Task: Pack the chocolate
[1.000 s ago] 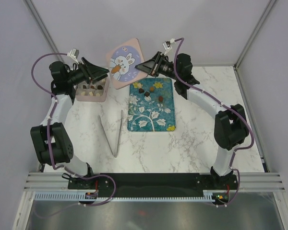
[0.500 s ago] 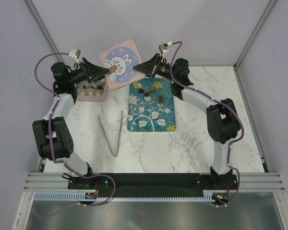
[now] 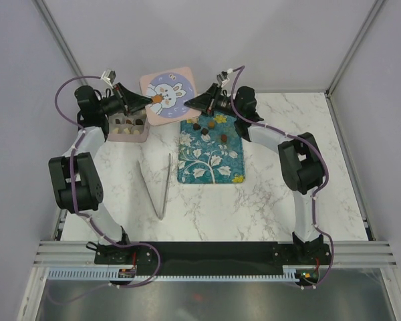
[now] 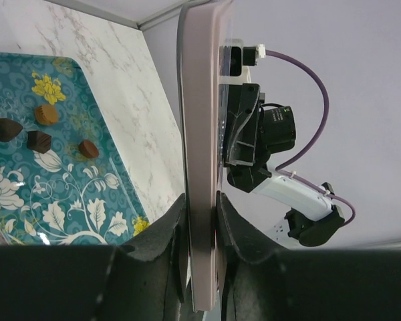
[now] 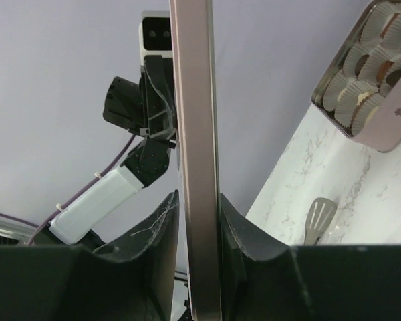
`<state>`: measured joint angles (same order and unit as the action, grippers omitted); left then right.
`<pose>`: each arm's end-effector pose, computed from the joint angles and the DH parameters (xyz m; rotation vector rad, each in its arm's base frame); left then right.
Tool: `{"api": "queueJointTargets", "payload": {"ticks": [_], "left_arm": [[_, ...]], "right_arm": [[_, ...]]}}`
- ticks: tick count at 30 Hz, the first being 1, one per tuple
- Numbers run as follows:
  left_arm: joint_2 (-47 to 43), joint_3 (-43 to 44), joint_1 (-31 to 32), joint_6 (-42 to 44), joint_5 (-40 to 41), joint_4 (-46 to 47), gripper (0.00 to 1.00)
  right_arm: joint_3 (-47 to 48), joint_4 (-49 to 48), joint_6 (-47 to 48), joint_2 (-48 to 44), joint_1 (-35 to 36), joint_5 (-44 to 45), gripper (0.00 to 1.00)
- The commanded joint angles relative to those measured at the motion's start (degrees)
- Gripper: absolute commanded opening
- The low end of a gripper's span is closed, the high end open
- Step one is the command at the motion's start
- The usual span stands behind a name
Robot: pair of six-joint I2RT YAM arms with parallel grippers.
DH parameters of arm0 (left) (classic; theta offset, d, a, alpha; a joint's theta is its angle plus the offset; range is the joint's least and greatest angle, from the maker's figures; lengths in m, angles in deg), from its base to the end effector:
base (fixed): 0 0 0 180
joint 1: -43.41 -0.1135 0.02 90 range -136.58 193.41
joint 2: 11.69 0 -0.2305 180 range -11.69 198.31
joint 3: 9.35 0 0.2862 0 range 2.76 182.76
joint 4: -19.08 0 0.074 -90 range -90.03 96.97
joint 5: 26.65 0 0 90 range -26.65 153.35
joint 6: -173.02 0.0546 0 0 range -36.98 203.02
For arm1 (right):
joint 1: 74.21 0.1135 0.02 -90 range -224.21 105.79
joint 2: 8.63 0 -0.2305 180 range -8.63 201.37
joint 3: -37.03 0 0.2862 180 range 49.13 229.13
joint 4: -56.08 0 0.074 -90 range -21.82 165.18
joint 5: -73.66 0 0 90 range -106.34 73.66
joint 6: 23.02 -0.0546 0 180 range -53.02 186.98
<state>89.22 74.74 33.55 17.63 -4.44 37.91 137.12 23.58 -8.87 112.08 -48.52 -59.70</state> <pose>0.4344 0.0242 0.2603 -0.0888 1.8191 -1.6100 0.4495 0.2578 0.2343 -0.0312 1.7515 1.8972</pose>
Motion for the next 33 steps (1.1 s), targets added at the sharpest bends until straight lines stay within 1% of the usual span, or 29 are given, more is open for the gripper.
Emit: {"api": "queueJointTargets", "payload": {"ticks": [1, 5, 8, 13, 15, 16, 18, 19, 20, 21, 22, 23, 24, 25, 26, 27, 28, 30, 31, 32, 33], "left_arm": [[0.8, 4.0, 0.1, 5.0, -0.5, -3.8, 0.02], [1.4, 4.6, -0.2, 5.3, -0.5, -4.0, 0.02], [1.6, 4.6, -0.2, 5.4, -0.6, -4.1, 0.02], [1.8, 4.4, -0.1, 5.8, -0.3, -4.2, 0.02], [1.9, 4.7, -0.1, 6.0, -0.3, -4.5, 0.02], [2.2, 4.7, -0.1, 6.5, -0.4, -5.2, 0.02], [2.5, 5.4, -0.3, 7.8, 0.1, -7.3, 0.02], [2.8, 5.9, -0.5, 9.2, 0.7, -9.9, 0.02], [3.1, 7.3, -1.1, 9.9, 1.2, -11.5, 0.04], [3.2, 8.2, -1.6, 10.8, 2.0, -13.5, 0.10], [3.4, 9.2, -2.4, 13.0, 4.3, -16.4, 0.18], [3.5, 11.1, -3.9, 14.0, 5.7, -20.9, 0.36], [3.5, 12.2, -4.8, 16.5, 7.3, -23.5, 0.43], [3.6, 13.3, -5.7, 17.8, 10.5, -25.9, 0.48], [3.9, 16.0, -7.2, 21.3, 14.2, -32.4, 0.55], [4.4, 17.6, -8.0, 23.2, 14.3, -35.7, 0.58], [4.8, 19.0, -8.6, 24.9, 18.2, -38.5, 0.60], [6.0, 22.3, -10.3, 28.1, 21.7, -45.6, 0.63], [6.1, 23.0, -10.7, 30.8, 25.9, -47.8, 0.64], [6.2, 23.5, -11.5, 31.9, 28.0, -49.0, 0.66], [6.1, 23.1, -11.9, 32.9, 30.0, -50.0, 0.66]], "right_arm": [[0.3, 2.0, 4.9, -1.5, 0.3, -2.0, 0.36], [-1.9, 2.0, 6.0, -2.5, -0.3, -2.8, 0.39], [-4.0, 0.2, 5.5, -3.2, -0.9, -3.1, 0.40], [-6.1, -2.0, 5.0, -3.8, -1.2, -3.8, 0.40], [-6.4, -2.8, 4.8, -3.8, -1.3, -3.7, 0.35], [-6.5, -3.3, 4.0, -3.8, -1.3, -3.7, 0.29], [-7.0, -6.4, 2.4, -3.5, -1.3, -3.8, 0.23], [-7.2, -7.7, 1.5, -3.3, -1.3, -3.7, 0.19], [-7.5, -9.1, -0.2, -3.1, -1.1, -3.6, 0.10], [-7.5, -11.3, -1.0, -2.7, -0.9, -3.3, 0.07], [-7.4, -12.4, -1.7, -2.3, -0.6, -2.7, 0.03], [-6.9, -13.6, -2.8, -1.2, 0.1, -1.5, 0.01], [-5.2, -15.0, -3.2, -0.4, 0.5, -0.7, 0.00], [-3.9, -15.1, -3.7, 0.4, 1.0, -0.1, 0.00], [-1.0, -15.4, -4.5, 2.6, 2.1, 1.3, 0.00], [0.6, -15.9, -5.2, 3.8, 2.5, 2.2, 0.00], [2.1, -16.6, -5.9, 5.1, 3.0, 3.0, 0.00], [6.6, -17.6, -7.5, 8.7, 4.1, 6.4, 0.00], [8.2, -17.5, -7.7, 10.0, 4.5, 7.7, 0.00], [10.0, -17.0, -7.6, 11.2, 5.2, 8.8, 0.00], [13.7, -15.0, -7.3, 13.7, 5.8, 11.0, 0.00]]}}
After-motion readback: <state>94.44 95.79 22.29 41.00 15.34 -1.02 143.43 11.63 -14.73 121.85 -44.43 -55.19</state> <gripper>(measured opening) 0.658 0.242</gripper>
